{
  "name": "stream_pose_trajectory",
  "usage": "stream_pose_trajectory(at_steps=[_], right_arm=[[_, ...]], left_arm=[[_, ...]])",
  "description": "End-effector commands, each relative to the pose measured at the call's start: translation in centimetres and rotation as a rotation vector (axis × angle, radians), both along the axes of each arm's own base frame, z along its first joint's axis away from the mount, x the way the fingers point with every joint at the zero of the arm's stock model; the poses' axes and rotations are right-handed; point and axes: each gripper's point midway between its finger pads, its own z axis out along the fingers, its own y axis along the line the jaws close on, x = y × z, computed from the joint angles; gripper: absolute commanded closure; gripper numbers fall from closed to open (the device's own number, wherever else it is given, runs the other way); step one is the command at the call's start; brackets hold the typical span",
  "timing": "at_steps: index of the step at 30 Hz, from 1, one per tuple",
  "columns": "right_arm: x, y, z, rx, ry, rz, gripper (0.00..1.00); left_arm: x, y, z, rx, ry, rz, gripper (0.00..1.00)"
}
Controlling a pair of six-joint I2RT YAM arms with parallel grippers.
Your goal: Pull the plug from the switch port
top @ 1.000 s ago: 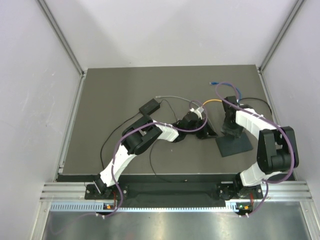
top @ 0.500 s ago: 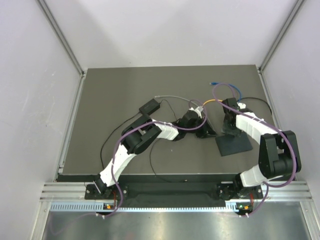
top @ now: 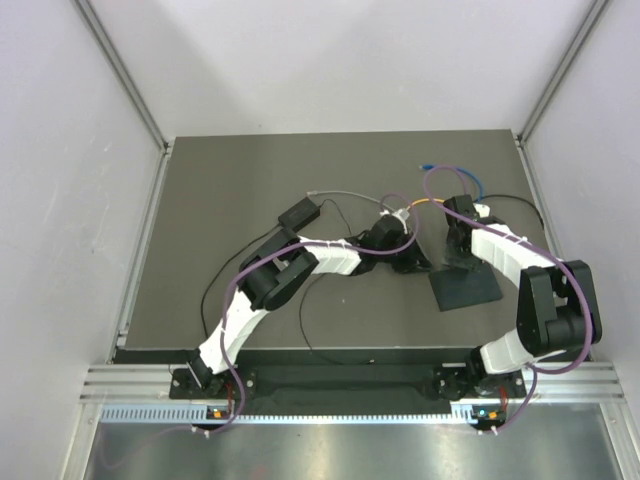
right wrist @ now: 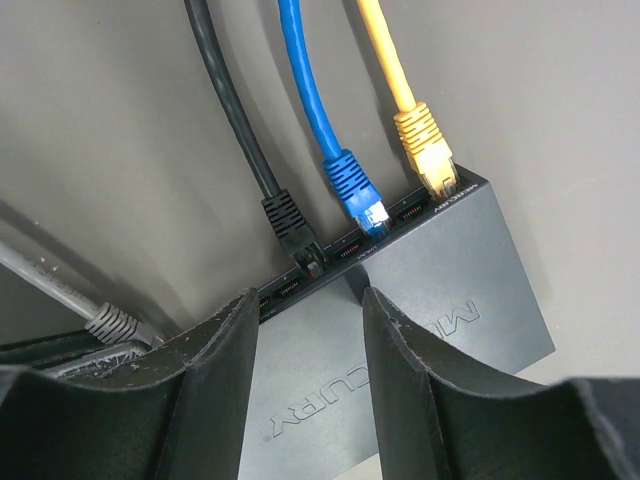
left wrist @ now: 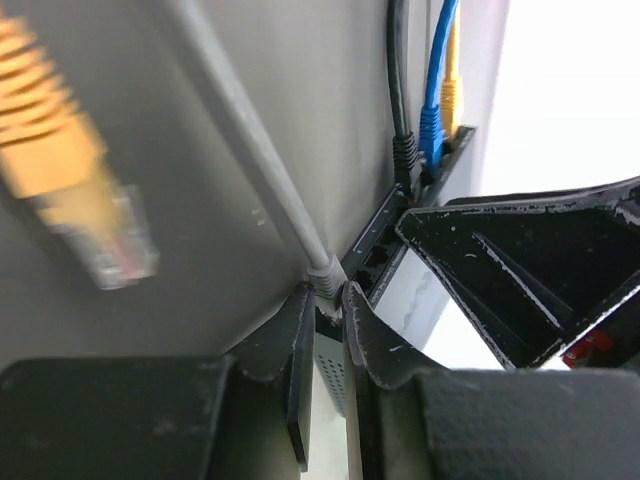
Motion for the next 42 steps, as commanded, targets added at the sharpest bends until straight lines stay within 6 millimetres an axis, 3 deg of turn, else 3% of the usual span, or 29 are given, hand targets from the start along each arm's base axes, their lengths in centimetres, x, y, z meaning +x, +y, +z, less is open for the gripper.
stream_pose_trajectory(at_steps=[1,5,7,8,9,12,13,15,16,19,23,25,26,27,29,34,42], right_arm=[[-3.9,1.3,-4.1,0.075,0.182,0.014,0.55],[-3.9,1.3,-4.3,0.075,0.185,0.013,0.55],[-3.9,1.3,-4.3,0.077,0.186,0.016,0.55],[-4.0,1.3,-4.4,0.076,0.191,0.015,0.55],[-4.0,1.4,-4.4,0.078,0.196,0.019,0.55],[-4.0,1.5,-4.5,0.083,0.197,0.023,0.55],[-4.0,1.5,-4.5,0.084,0.197,0.023,0.55],[-4.1,1.5,-4.6,0.085,0.202,0.023,0.55],[-4.0,1.5,-4.6,0.085,0.202,0.023,0.55],[-4.0,1.6,-4.5,0.091,0.202,0.026,0.55],[-4.0,1.7,-4.5,0.097,0.201,0.033,0.55],[-4.0,1.9,-4.5,0.102,0.206,0.038,0.55],[-4.0,1.9,-4.5,0.105,0.204,0.041,0.55],[-4.0,1.9,-4.5,0.105,0.204,0.041,0.55],[-4.1,2.0,-4.7,0.109,0.208,0.041,0.55],[-4.0,2.0,-4.5,0.113,0.200,0.044,0.55],[-4.0,2.1,-4.4,0.115,0.199,0.048,0.55]], left_arm=[[6.0,3.3,1.9,0.231,-0.265,0.133,1.00],[5.7,3.6,1.4,0.218,-0.284,0.112,1.00],[6.3,2.9,2.4,0.083,-0.264,0.115,1.00],[5.6,2.6,2.1,0.005,-0.151,0.118,1.00],[5.7,2.5,2.7,-0.092,-0.145,0.138,1.00],[6.0,3.3,2.4,-0.157,-0.032,0.191,1.00],[6.5,3.3,3.3,-0.202,-0.041,0.206,1.00],[6.5,3.7,2.8,-0.241,0.047,0.243,1.00],[6.9,3.9,3.4,-0.298,0.070,0.264,1.00],[6.7,3.8,2.8,-0.227,0.011,0.222,1.00],[5.6,3.2,3.6,-0.161,-0.036,0.095,0.99],[4.2,3.0,3.8,-0.167,-0.043,0.031,0.89],[3.5,3.4,3.9,-0.165,-0.039,0.024,0.75],[3.0,3.5,4.0,-0.164,-0.038,0.016,0.68],[1.2,3.3,3.9,-0.167,-0.015,-0.013,0.61],[-0.9,2.1,3.6,-0.210,0.050,-0.030,0.60],[-0.2,0.6,2.0,-0.207,0.119,0.002,0.63]])
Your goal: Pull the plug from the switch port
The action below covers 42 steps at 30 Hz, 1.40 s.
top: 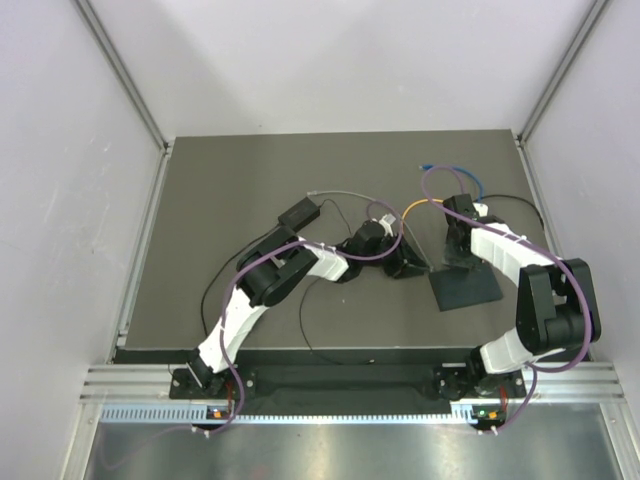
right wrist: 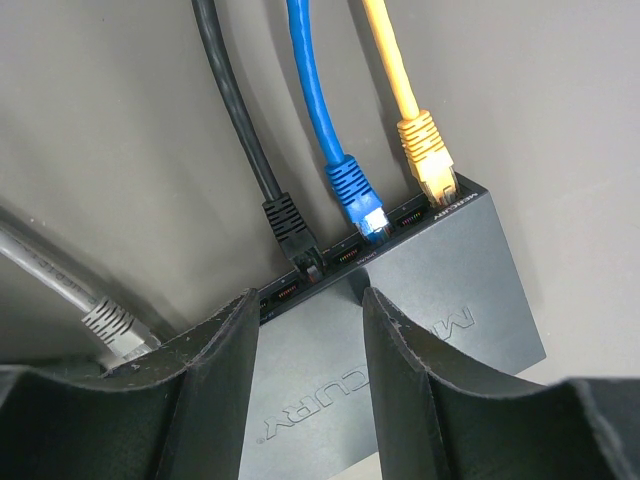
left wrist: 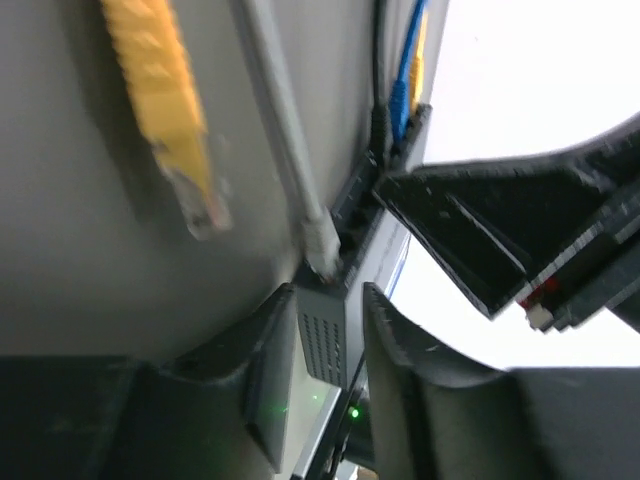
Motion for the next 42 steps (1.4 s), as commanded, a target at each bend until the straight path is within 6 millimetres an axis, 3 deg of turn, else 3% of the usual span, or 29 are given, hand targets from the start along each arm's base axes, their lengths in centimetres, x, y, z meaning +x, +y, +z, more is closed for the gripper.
stream_pose_trajectory(at_steps=[1,9,13,18,24,30,42], right_arm=[[-4.0,2.1,-4.1,0.125,0.179,0.012,0.55],[-4.0,2.2,-4.2,0.127,0.180,0.015,0.55],[-4.0,2.1,-4.2,0.125,0.184,0.013,0.55],[-4.0,2.1,-4.2,0.124,0.180,0.011,0.55],[-4.0,2.1,-4.1,0.123,0.179,0.011,0.55],[-4.1,2.0,-4.2,0.123,0.183,0.008,0.55],[-4.0,2.0,-4.2,0.125,0.184,0.008,0.55]], left_arm=[[1.3,-0.9,0.3,-0.022,0.008,0.028,0.61],[1.9,-2.0,-0.1,0.029,-0.022,0.083,0.51],[0.6,-2.0,-1.5,0.033,0.036,0.082,0.53],[0.1,-1.6,-1.7,0.039,0.067,0.093,0.53],[0.4,-2.2,-2.8,0.037,0.087,0.102,0.51],[0.3,-1.8,-4.6,0.124,0.070,0.096,0.57],[-1.1,-1.1,-6.2,0.191,0.011,0.019,0.68]])
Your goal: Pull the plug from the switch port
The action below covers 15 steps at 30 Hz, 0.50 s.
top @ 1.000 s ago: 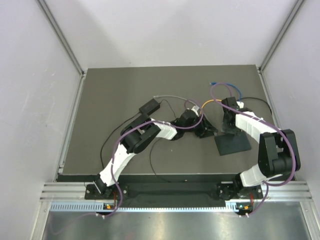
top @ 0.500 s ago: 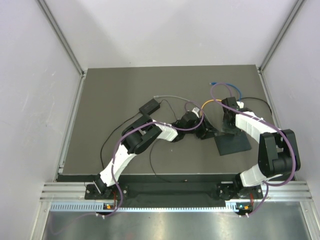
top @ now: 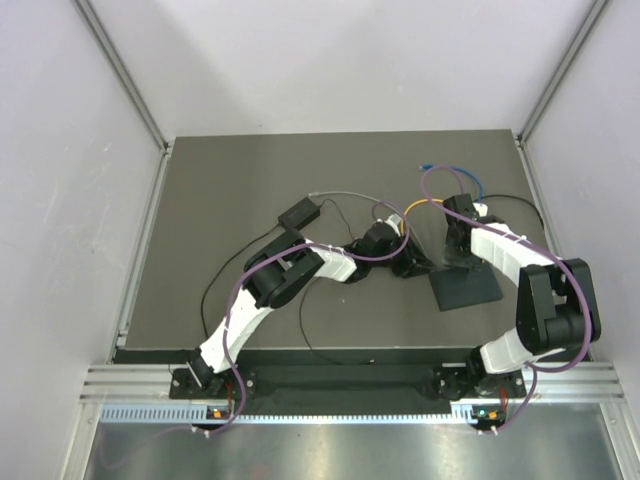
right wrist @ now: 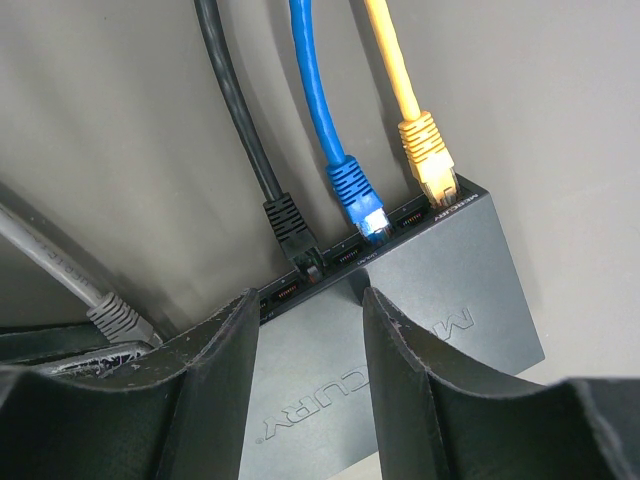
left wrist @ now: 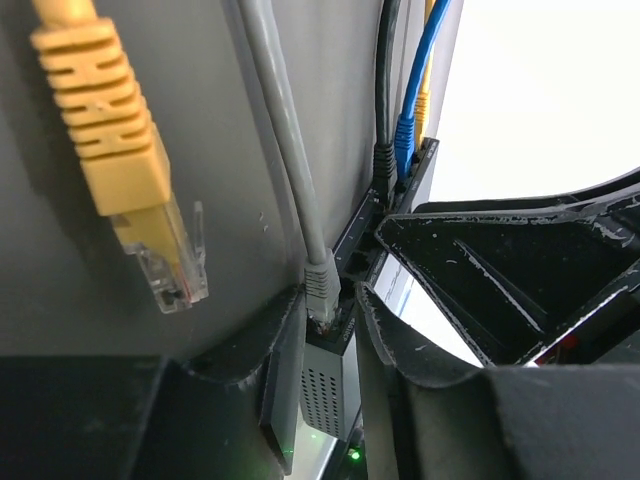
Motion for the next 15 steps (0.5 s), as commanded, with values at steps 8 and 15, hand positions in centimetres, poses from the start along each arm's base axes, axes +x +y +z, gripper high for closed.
stream_pose_trajectory(at_steps=[8,15], right_arm=[[-4.1,1.9,-4.2,0.125,0.185,0.000,0.55],[-4.0,1.9,-4.1,0.123,0.179,-0.002,0.56]], left_arm=[[-2.4,1.3,-5.7,0.146,0.012,-0.058,0.68],[-2.6,1.8,-7.4,0.177,0.052,-0.042,0.97]])
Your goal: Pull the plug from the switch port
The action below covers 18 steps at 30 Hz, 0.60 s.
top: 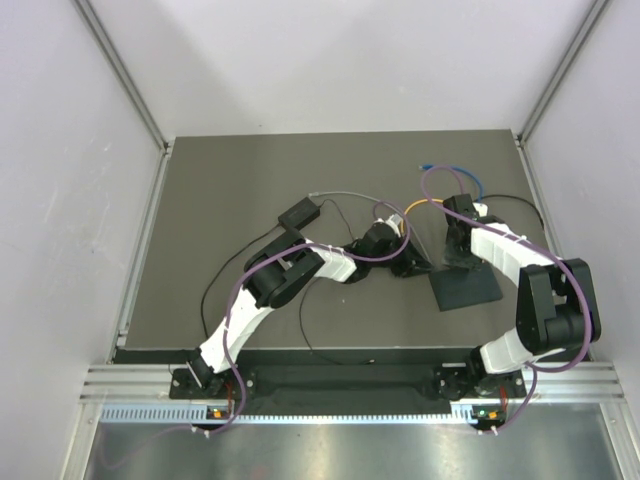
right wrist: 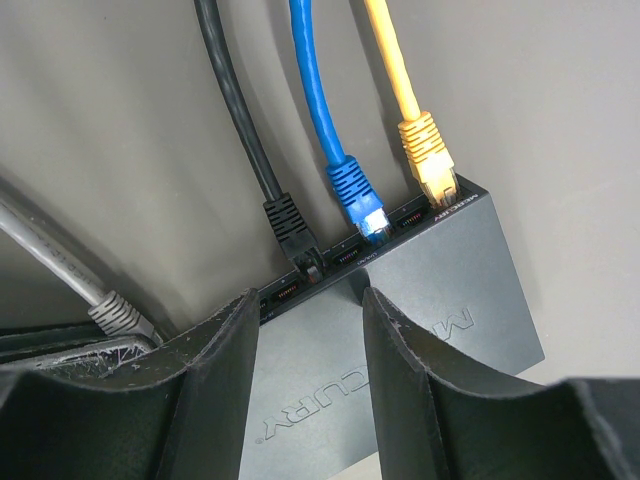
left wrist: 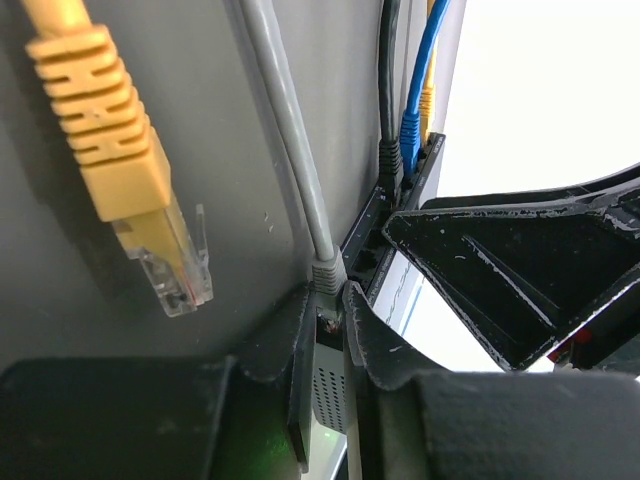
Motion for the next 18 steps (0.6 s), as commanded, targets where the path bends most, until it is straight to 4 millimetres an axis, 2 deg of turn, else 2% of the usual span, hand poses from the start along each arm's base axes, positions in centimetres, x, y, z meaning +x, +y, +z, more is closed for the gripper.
stream_pose_trajectory(at_steps=[1,6,8,9,12,13,14,18], right_arm=[[-4.1,1.9,-4.1,0.123,0.183,-0.002,0.55],[-4.1,2.0,-4.1,0.123,0.183,0.003,0.55],[-4.1,2.0,-4.2,0.127,0.183,0.002,0.55],[-4.1,2.0,-4.2,0.128,0.184,0.004,0.55],[-4.1,2.0,-3.7,0.126,0.185,-0.003,0.52],[-3.8,2.0,-3.3,0.125,0.176,-0.013,0.51],[-3.6,1.7,-2.8,0.113,0.166,-0.028,0.51],[-1.9,2.7,-0.7,0.170,0.080,-0.078,0.49]], left_arm=[[-2.3,1.8,-7.4,0.167,0.096,-0.012,1.00],[-1.4,2.2,-7.6,0.146,0.146,0.052,1.00],[-1.0,3.9,-8.1,0.147,0.242,0.137,1.00],[-0.5,3.7,-7.1,0.093,0.235,0.163,1.00],[-0.2,4.0,-6.9,0.062,0.279,0.207,1.00],[-0.3,4.1,-7.2,0.089,0.258,0.196,1.00],[0.1,3.7,-6.5,0.090,0.232,0.192,1.00],[0.8,3.3,-5.4,0.099,0.182,0.192,1.00]])
